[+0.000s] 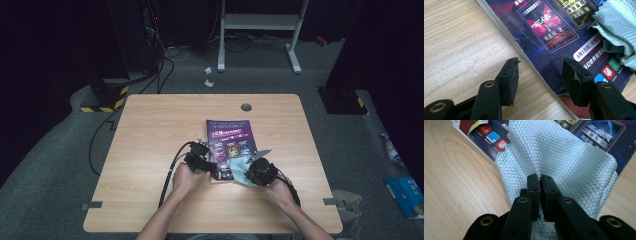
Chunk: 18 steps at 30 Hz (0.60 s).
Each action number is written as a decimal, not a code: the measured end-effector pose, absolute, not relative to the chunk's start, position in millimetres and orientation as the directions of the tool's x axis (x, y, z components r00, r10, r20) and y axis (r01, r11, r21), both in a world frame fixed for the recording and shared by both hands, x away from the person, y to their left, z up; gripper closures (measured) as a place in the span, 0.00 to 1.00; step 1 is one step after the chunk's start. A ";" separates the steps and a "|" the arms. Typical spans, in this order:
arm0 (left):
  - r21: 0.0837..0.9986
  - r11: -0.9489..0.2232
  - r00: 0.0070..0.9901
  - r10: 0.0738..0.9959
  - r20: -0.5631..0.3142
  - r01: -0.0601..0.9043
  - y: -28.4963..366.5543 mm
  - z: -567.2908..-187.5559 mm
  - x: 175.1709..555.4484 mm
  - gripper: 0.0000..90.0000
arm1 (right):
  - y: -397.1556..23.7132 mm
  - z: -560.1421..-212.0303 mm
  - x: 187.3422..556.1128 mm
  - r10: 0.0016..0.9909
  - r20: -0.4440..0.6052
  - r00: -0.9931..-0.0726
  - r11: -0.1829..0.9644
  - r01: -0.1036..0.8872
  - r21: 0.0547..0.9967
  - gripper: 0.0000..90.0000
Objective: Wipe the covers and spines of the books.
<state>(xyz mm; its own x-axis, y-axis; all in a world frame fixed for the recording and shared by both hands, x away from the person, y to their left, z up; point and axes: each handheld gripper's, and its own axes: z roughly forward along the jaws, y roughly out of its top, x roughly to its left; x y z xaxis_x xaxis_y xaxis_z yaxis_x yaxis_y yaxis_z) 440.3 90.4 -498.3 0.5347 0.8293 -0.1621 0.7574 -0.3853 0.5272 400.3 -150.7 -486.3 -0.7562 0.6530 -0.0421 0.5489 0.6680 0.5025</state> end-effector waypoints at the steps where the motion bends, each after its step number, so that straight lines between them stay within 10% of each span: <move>1: 0.527 -0.385 0.535 0.829 -0.162 0.757 90.4 -498.3 440.3 0.53 | -150.7 -486.3 400.3 0.653 -0.042 -0.756 0.668 0.549 0.502 0.95; 18: 0.510 -0.398 0.543 0.822 -0.171 0.763 91.4 -496.9 444.2 0.55 | -73.0 -487.9 401.4 0.518 0.007 -0.855 0.733 0.448 0.512 0.95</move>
